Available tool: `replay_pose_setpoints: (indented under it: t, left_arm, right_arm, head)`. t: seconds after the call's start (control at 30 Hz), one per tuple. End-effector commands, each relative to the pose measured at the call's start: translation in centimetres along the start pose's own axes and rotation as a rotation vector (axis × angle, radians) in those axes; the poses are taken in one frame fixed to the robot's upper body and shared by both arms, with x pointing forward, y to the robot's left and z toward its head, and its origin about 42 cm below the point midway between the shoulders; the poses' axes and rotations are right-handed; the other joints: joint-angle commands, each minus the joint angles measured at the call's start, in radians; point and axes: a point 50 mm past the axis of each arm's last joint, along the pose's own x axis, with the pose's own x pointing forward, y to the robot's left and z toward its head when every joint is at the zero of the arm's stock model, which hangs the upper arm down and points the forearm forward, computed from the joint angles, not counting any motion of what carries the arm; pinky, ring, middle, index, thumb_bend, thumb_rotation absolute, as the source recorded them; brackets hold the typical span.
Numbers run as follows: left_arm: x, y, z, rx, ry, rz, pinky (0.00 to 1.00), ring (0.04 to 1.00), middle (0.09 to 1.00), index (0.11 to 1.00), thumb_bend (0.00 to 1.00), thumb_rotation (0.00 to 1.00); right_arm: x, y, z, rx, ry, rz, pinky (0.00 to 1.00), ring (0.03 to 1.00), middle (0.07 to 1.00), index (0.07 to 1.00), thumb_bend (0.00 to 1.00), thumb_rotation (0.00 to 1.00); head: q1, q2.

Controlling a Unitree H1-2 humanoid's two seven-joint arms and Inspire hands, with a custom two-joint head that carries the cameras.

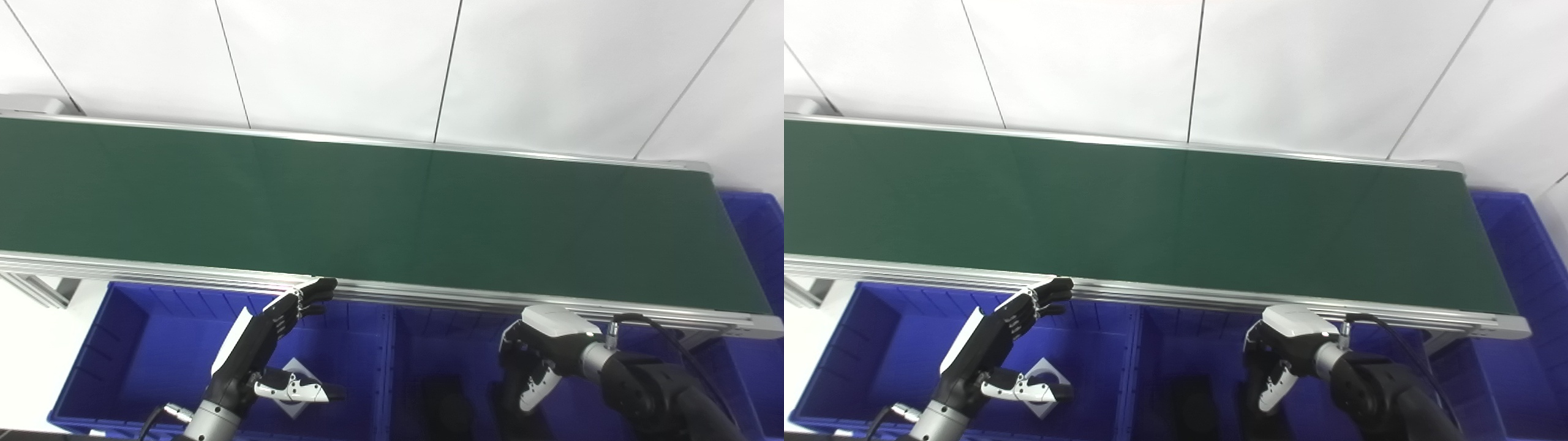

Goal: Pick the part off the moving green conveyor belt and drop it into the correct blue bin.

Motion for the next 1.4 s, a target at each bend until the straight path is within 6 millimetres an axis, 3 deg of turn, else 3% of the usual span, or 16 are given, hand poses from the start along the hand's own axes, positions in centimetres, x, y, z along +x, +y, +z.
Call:
replay_pose_setpoints:
  t: [0.0, 0.17, 0.47, 0.7, 1.0, 1.13, 1.37]
  left_arm:
    - [0.5, 0.6, 1.0, 0.062, -0.033, -0.022, 0.8, 0.838, 0.856, 0.826, 0.87, 0.11]
    - [1.3, 0.6, 0.9, 0.113, -0.01, -0.045, 0.77, 0.838, 0.853, 0.826, 0.89, 0.15]
    - [2.2, 0.9, 0.5, 0.145, 0.005, -0.092, 0.8, 0.853, 0.863, 0.841, 0.91, 0.18]
    - [2.2, 1.1, 0.3, 0.124, 0.014, -0.098, 0.8, 0.863, 0.875, 0.856, 0.91, 0.17]
    - [2.1, 1.1, 0.0, 0.106, 0.026, -0.105, 0.81, 0.879, 0.9, 0.877, 0.88, 0.17]
    - [1.7, 1.2, -0.3, 0.098, 0.028, -0.099, 0.82, 0.882, 0.903, 0.875, 0.89, 0.17]
    - [0.8, 1.1, -0.8, 0.086, 0.035, -0.085, 0.81, 0.877, 0.9, 0.875, 0.89, 0.16]
  right_arm:
    - [-1.1, -1.3, 0.9, 0.004, -0.013, -0.048, 0.8, 0.909, 0.928, 0.874, 0.82, 0.35]
    - [-2.2, -0.9, 2.7, 0.007, -0.052, -0.077, 0.82, 0.959, 0.973, 0.931, 0.86, 0.41]
    - [-4.1, 1.9, 6.5, 0.316, -0.194, -0.218, 0.86, 0.957, 0.984, 0.996, 0.85, 0.43]
    - [-4.2, 4.4, 8.1, 0.575, -0.274, -0.29, 0.79, 0.948, 0.998, 1.0, 0.86, 0.46]
    - [-2.9, 6.7, 8.6, 0.702, -0.283, -0.345, 0.77, 0.918, 1.0, 1.0, 0.86, 0.48]
    - [-2.5, 7.4, 8.9, 0.728, -0.27, -0.355, 0.77, 0.912, 0.996, 1.0, 0.85, 0.42]
    - [-2.4, 8.1, 8.8, 0.768, -0.253, -0.4, 0.81, 0.913, 0.983, 1.0, 0.84, 0.44]
  head:
    - [-0.001, 0.001]
    - [-0.006, 0.001]
    - [-0.011, 0.0]
    - [-0.005, 0.002]
    - [0.0, -0.008]
    - [0.0, -0.035]
    - [-0.007, -0.084]
